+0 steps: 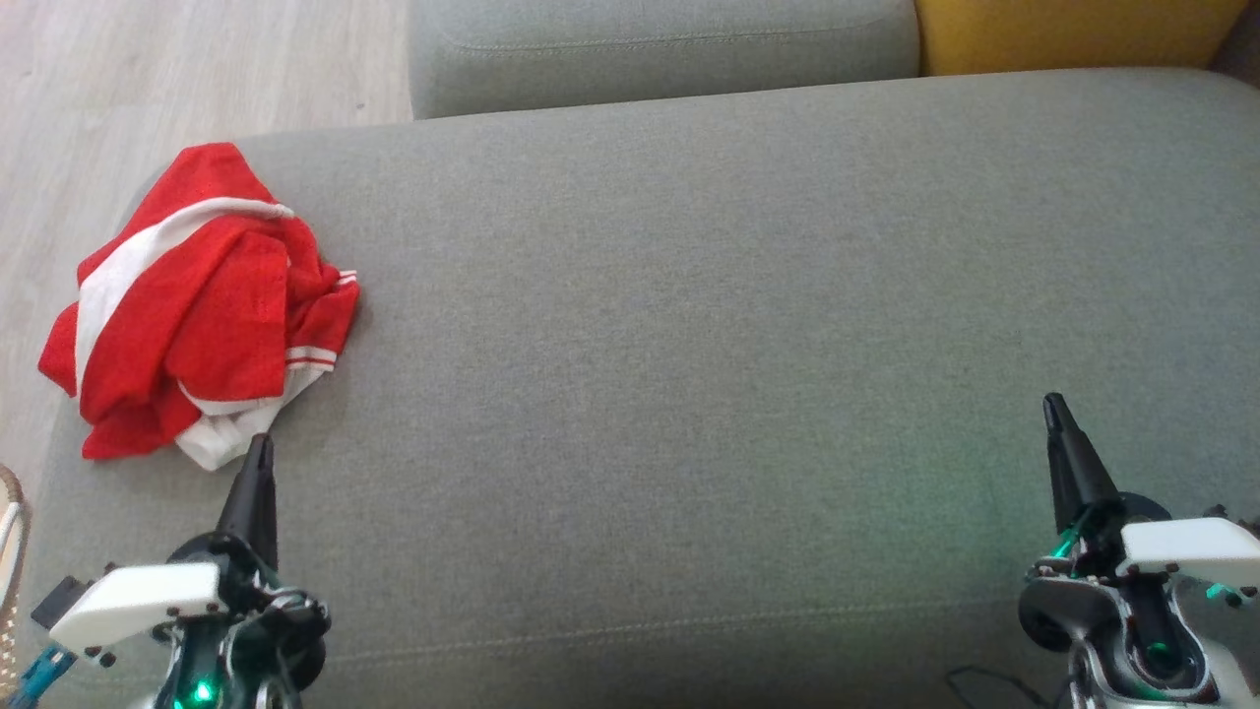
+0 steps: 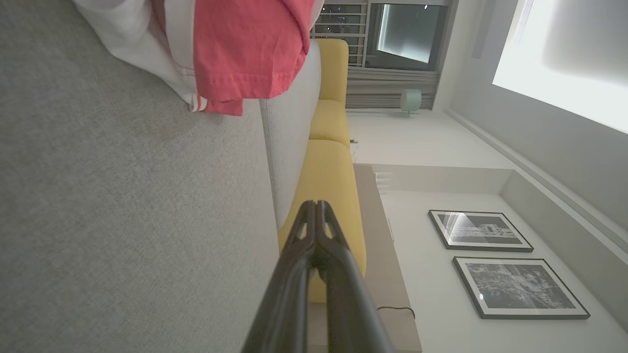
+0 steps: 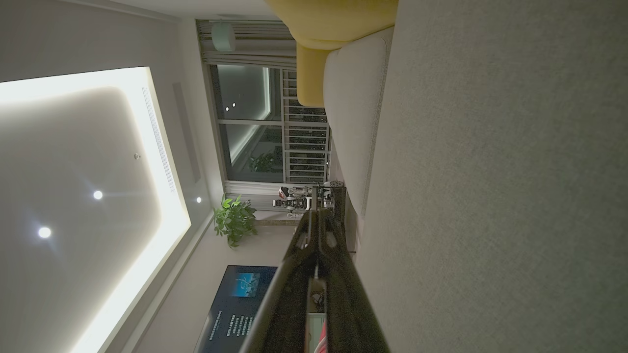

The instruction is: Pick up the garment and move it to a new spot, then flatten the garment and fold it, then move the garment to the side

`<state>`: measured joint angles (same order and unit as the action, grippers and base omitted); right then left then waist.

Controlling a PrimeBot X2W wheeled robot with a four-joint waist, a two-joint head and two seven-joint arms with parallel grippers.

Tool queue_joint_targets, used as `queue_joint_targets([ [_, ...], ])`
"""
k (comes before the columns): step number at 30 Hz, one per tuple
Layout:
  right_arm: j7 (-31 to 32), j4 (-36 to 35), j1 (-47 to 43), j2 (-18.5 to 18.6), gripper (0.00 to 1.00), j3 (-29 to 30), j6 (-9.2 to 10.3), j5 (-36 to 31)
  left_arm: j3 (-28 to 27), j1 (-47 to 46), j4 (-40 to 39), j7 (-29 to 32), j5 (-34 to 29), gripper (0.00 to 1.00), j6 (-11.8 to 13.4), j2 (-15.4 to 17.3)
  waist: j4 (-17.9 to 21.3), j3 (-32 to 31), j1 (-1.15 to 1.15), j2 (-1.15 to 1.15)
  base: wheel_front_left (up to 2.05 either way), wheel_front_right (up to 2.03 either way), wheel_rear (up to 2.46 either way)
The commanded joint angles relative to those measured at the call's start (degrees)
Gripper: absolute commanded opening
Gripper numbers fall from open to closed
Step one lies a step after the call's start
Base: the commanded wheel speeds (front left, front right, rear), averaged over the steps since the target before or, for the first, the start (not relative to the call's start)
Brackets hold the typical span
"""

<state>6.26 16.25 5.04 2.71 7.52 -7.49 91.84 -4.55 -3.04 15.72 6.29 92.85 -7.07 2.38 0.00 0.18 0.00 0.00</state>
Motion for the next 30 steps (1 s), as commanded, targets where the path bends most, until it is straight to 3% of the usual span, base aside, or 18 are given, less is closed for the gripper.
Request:
queue_joint_targets([
  [1, 0.2, -2.2, 1.1, 0.2, 0.0, -1.0, 0.0, 0.4, -1.9, -3.1, -1.7, 0.2, -0.7, 0.0, -0.4, 0.5, 0.0, 0.0, 0.0, 0.0, 0.0, 0.0, 0.0],
  [23, 0.2, -2.2, 1.1, 0.2, 0.0, -1.0, 0.0, 0.4, -1.9, -3.1, -1.7, 0.2, -0.7, 0.0, -0.4, 0.5, 0.0, 0.0, 0.0, 0.0, 0.0, 0.0, 0.0],
  [24, 0.0, 0.0, 0.0, 0.0, 1.0, 0.0, 0.0, 0.0, 0.0, 0.0, 0.0, 0.0, 0.0, 1.0, 0.0, 0.0, 0.0, 0.0, 0.0, 0.0, 0.0, 0.0, 0.0],
  [30, -0.4, 2.9, -1.0, -0.3, 1.0, -0.5, -0.01, -0.2, 0.0, 1.8, 2.9, -0.4, -0.1, 1.0, 0.0, -0.4, 0.0, 0.0, 0.0, 0.0, 0.0, 0.0, 0.0],
])
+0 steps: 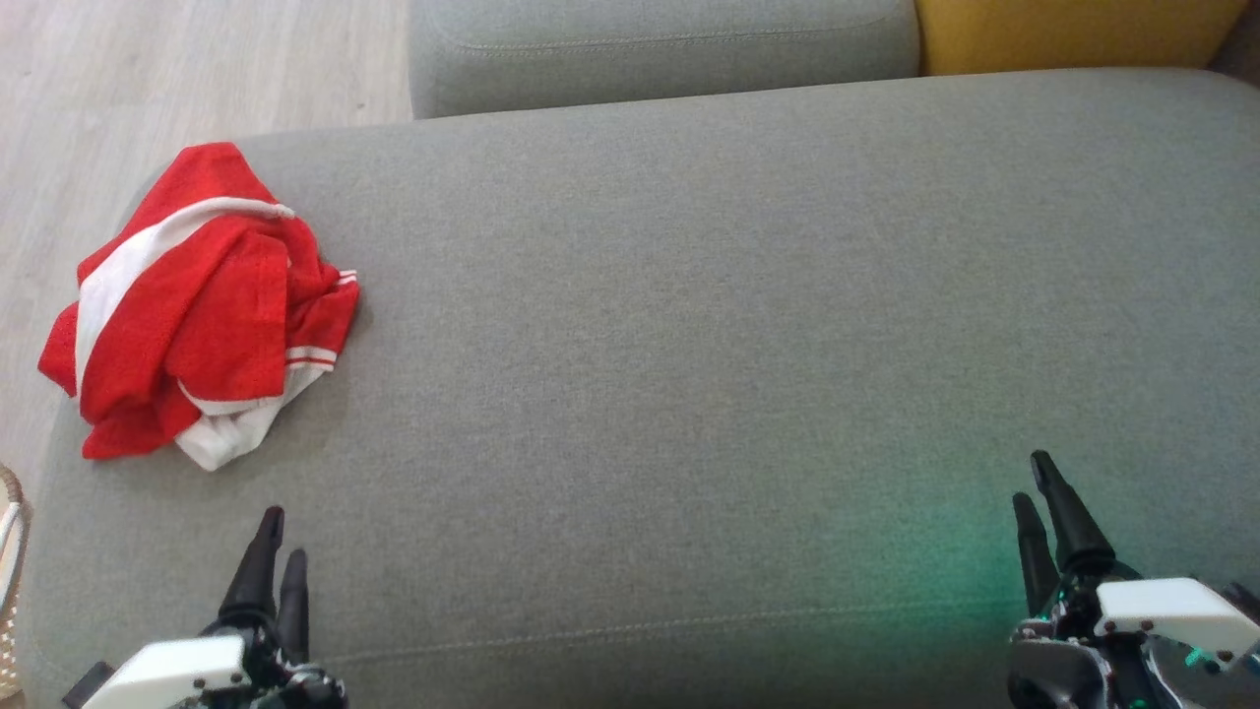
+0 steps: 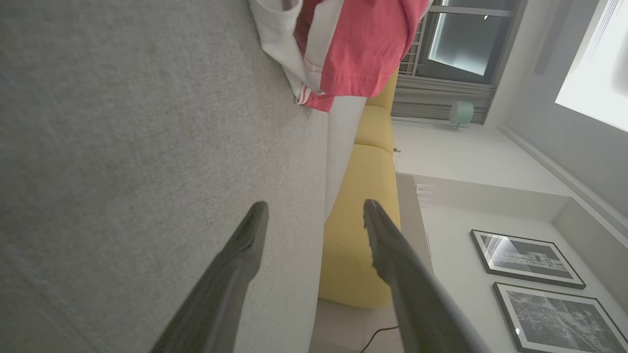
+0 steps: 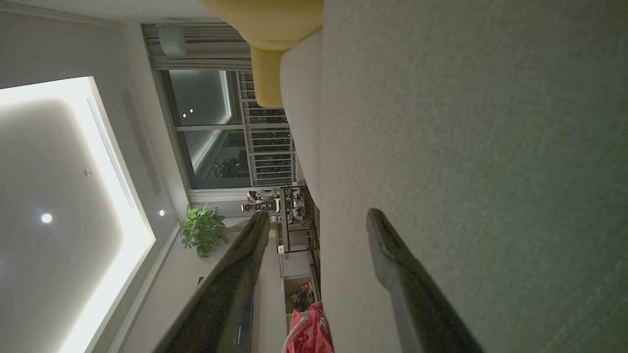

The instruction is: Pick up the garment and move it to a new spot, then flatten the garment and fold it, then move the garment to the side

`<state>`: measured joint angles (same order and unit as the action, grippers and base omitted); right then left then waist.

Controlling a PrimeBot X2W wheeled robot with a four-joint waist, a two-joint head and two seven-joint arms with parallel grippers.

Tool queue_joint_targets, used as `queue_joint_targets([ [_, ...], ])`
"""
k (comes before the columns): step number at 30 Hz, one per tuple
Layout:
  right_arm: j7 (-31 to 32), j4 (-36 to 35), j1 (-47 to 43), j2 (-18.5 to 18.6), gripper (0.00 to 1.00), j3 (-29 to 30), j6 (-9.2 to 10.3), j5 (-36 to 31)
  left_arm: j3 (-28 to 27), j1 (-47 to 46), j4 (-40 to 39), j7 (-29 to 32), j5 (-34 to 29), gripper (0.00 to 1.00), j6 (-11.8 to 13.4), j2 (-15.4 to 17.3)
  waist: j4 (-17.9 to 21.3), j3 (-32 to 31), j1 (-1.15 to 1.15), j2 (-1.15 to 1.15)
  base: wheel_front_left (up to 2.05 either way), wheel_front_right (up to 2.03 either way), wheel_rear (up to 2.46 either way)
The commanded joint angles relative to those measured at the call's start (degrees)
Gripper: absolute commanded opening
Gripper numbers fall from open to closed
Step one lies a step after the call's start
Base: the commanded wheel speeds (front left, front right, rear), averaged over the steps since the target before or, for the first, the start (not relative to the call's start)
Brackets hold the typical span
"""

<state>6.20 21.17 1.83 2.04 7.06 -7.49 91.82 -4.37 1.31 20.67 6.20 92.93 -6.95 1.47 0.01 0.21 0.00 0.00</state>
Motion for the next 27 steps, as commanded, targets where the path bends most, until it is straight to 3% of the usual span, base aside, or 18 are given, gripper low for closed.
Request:
queue_joint_targets([
  [1, -0.5, -2.1, 2.2, 0.4, 1.0, -0.1, -0.01, -0.3, -0.2, -2.6, -2.1, -0.5, -0.2, 1.0, -0.1, 0.5, 0.0, 0.0, 0.0, 0.0, 0.0, 0.0, 0.0],
  [15, -2.9, -4.0, 3.1, 0.4, 1.0, -0.6, -0.01, -5.9, -3.4, -3.4, -3.8, -2.9, -3.7, 1.0, -0.2, 0.6, 0.2, 0.0, 0.0, 0.0, 0.0, 0.0, 0.0],
  [27, -4.9, -8.2, 5.2, 0.5, 1.0, -1.8, -0.01, -18.5, -6.2, -4.8, -8.5, -4.9, -11.4, 1.0, 0.1, 0.7, 0.2, 0.1, 0.0, 0.0, 0.0, 0.0, 0.0],
])
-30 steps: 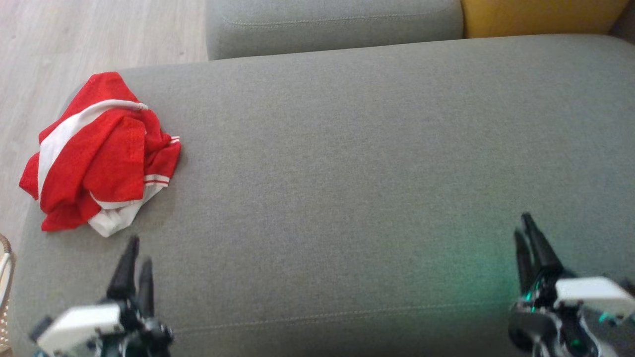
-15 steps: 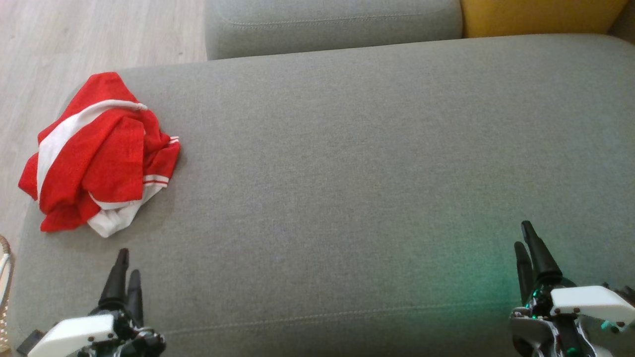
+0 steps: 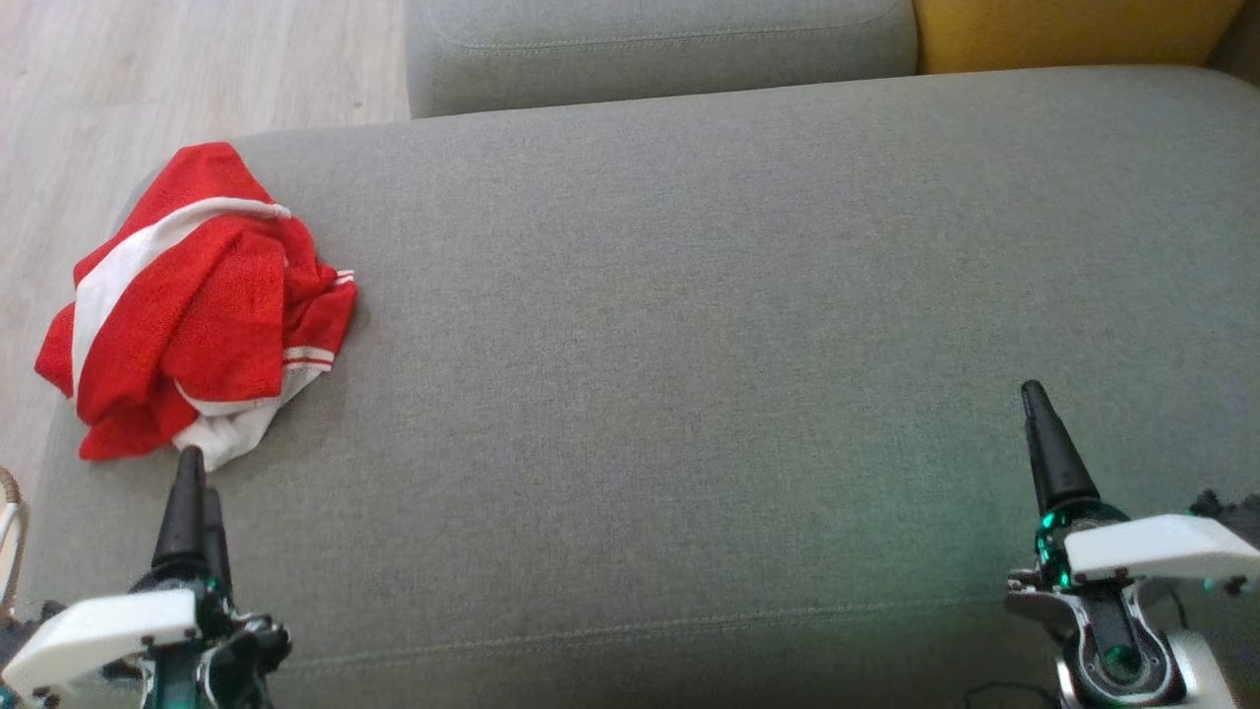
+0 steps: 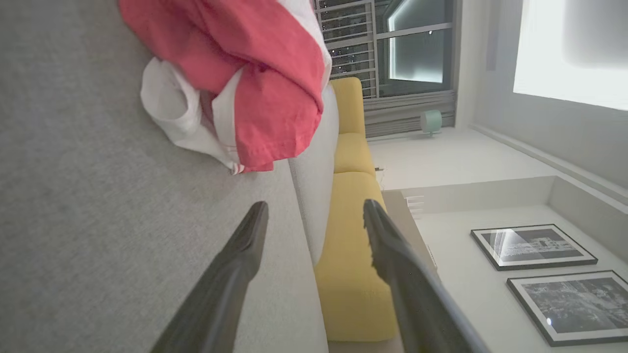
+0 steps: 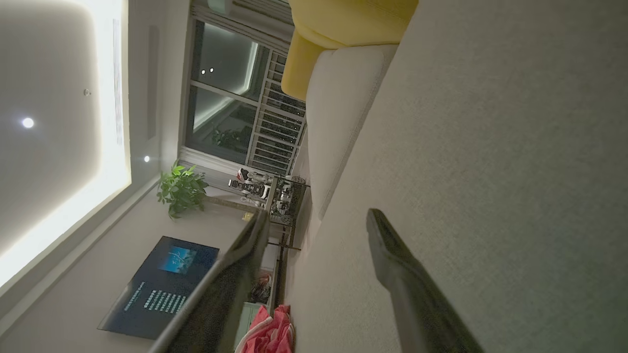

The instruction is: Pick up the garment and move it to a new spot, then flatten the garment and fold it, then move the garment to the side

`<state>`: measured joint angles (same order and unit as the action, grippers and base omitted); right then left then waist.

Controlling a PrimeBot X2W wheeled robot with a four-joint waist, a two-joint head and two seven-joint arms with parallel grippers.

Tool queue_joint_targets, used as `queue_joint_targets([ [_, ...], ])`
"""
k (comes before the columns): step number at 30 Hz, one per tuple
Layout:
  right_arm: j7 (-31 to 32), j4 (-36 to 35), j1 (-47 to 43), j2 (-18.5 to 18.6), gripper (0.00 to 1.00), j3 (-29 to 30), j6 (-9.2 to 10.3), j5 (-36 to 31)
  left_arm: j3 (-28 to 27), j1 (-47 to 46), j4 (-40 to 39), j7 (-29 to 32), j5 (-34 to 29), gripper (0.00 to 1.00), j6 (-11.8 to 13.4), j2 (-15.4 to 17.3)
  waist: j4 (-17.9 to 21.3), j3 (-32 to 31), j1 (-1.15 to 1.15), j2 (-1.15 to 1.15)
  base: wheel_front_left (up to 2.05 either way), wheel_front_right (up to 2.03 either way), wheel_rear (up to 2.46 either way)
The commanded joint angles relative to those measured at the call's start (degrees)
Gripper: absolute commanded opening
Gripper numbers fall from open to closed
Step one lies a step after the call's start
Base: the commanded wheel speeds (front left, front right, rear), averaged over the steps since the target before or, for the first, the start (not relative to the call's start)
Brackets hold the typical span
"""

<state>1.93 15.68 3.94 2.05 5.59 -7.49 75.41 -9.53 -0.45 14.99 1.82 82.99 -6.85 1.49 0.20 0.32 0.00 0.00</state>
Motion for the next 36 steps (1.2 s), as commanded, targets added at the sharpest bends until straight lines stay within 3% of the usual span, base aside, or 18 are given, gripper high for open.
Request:
queue_joint_targets([
  [1, -0.8, -3.1, 3.3, 0.5, 1.0, -0.5, -0.01, -3.2, -1.0, -3.1, -3.4, -0.7, -2.3, 1.0, 0.1, 0.7, 0.0, 0.0, 0.0, 0.0, 0.0, 0.0, 0.0],
  [12, -2.5, -7.1, 4.7, 0.5, 1.0, -2.7, -0.01, -15.7, 0.8, -2.9, -9.8, -2.4, -12.8, 1.0, 2.4, 0.7, 0.0, 0.2, 0.0, 0.0, 0.0, 0.0, 0.0],
  [23, -4.6, -10.7, 5.7, 0.5, 1.0, -5.3, -0.01, -29.3, 6.2, -2.4, -15.2, -4.4, -30.5, 1.0, 4.8, 1.1, 0.3, 0.3, 0.0, 0.0, 0.0, 0.0, 0.0],
  [29, -5.6, -11.4, 5.9, 0.6, 1.0, -7.1, -0.01, -35.5, 11.0, -2.2, -16.0, -5.5, -38.8, 1.0, 8.8, 4.4, 0.5, 0.5, 0.0, 0.0, 0.0, 0.0, 0.0],
  [36, -6.8, -11.8, 5.6, 0.6, 1.0, -8.9, -0.01, -41.8, 18.6, -3.0, -15.1, -6.6, -46.3, 1.0, 17.0, 9.3, 0.7, 0.5, 0.0, 0.0, 0.0, 0.0, 0.0],
])
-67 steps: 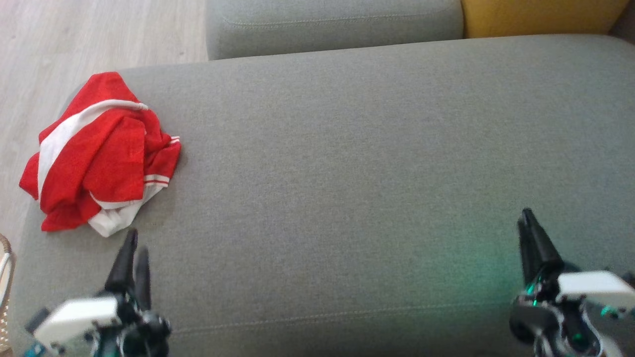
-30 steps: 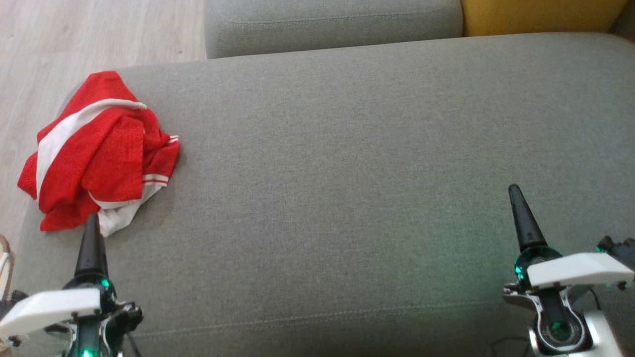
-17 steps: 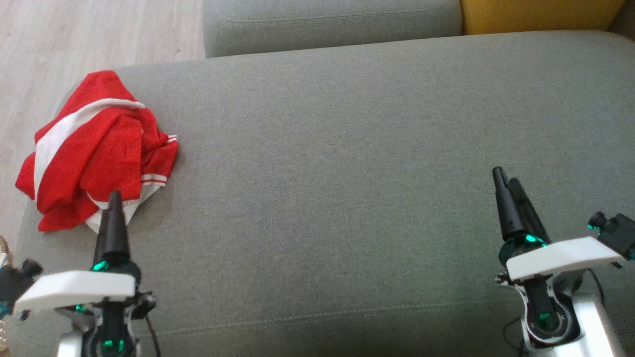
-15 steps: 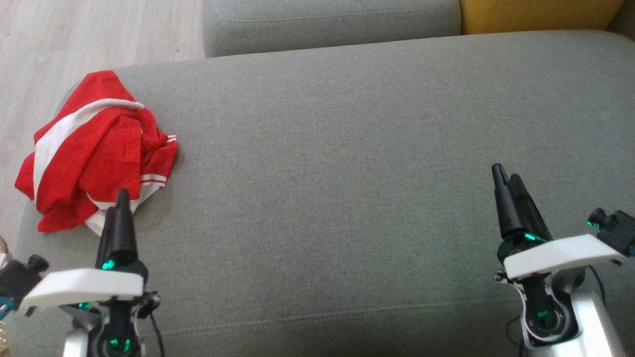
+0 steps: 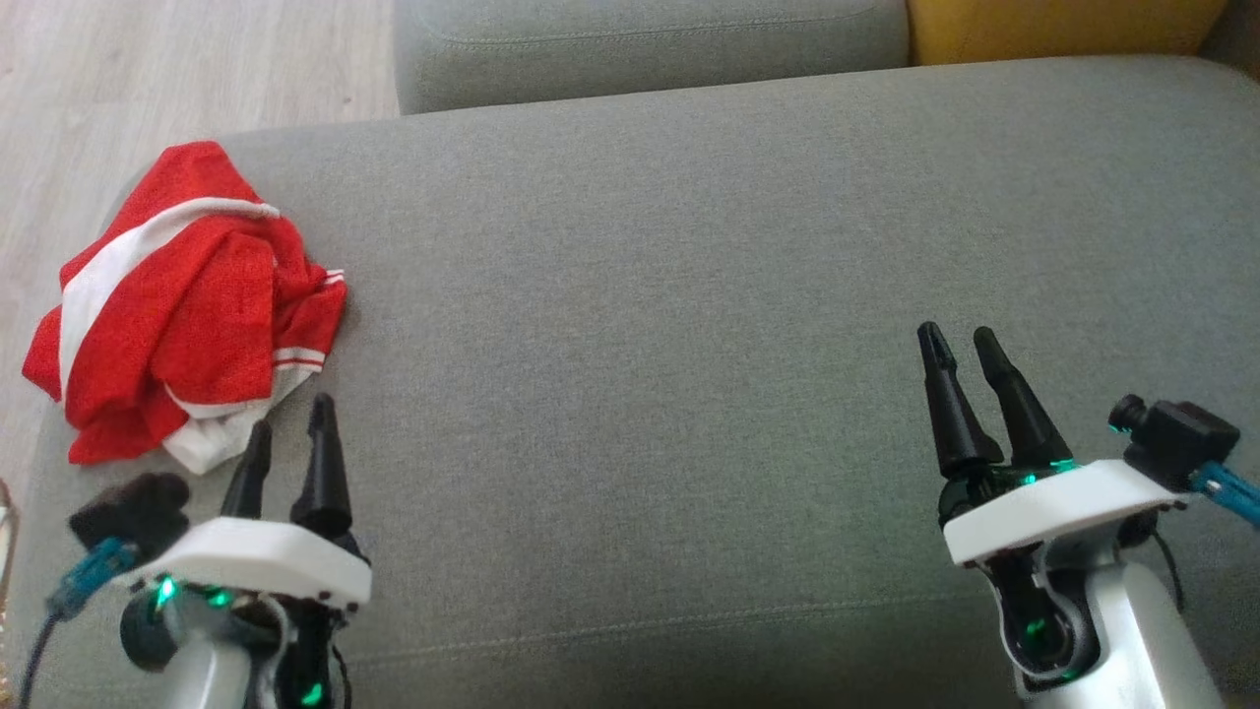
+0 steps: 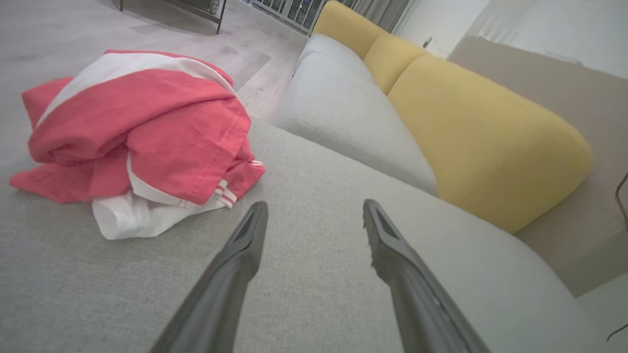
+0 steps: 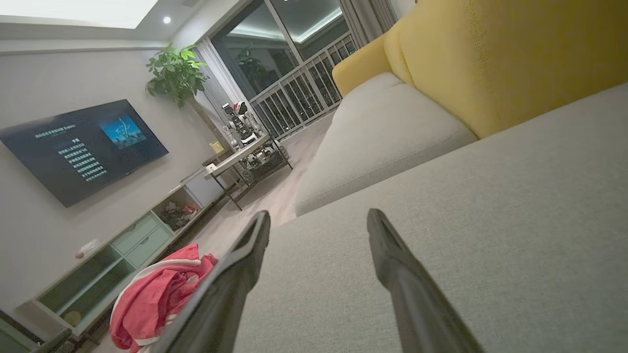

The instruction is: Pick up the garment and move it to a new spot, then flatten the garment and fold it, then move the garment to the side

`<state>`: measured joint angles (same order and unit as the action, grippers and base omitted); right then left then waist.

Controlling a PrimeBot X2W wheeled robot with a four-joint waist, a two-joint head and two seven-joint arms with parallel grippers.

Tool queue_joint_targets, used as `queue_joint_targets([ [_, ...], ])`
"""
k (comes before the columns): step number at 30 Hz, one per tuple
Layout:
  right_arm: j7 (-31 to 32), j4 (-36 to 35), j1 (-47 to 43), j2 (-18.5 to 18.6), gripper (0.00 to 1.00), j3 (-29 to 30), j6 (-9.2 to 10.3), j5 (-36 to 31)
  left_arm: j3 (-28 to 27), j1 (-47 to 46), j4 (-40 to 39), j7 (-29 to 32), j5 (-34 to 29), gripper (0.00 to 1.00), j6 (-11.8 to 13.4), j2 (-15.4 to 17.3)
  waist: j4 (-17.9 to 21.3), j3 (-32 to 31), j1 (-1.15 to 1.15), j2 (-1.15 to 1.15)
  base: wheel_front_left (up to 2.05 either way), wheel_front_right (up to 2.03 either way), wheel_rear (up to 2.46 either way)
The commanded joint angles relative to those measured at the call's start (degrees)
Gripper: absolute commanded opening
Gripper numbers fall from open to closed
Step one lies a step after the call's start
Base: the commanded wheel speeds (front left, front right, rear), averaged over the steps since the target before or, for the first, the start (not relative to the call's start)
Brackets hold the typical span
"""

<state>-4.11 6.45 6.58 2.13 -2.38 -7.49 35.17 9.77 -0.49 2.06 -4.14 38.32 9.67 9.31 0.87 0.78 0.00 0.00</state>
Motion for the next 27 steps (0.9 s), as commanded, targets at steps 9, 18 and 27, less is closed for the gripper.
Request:
queue_joint_targets([
  [9, -2.3, 0.5, 2.2, 0.5, 1.0, -0.6, -0.01, -5.4, 7.8, -5.3, 0.6, -2.2, -7.8, 1.0, 8.3, 6.6, 0.0, -0.1, 0.0, 0.0, 0.0, 0.0, 0.0],
  [18, -3.6, -0.1, 3.0, 0.6, 1.0, -0.9, 0.0, -11.9, 13.8, -7.6, 0.2, -3.6, -13.4, 1.0, 16.1, 9.9, 0.1, -0.1, 0.0, 0.0, 0.0, 0.0, 0.0],
  [27, -5.1, -2.0, 3.4, 0.6, 1.0, -1.2, 0.0, -17.1, 20.2, -10.1, -2.9, -5.1, -18.4, 1.0, 23.2, 13.4, 0.2, 0.1, 0.0, 0.0, 0.0, 0.0, 0.0],
])
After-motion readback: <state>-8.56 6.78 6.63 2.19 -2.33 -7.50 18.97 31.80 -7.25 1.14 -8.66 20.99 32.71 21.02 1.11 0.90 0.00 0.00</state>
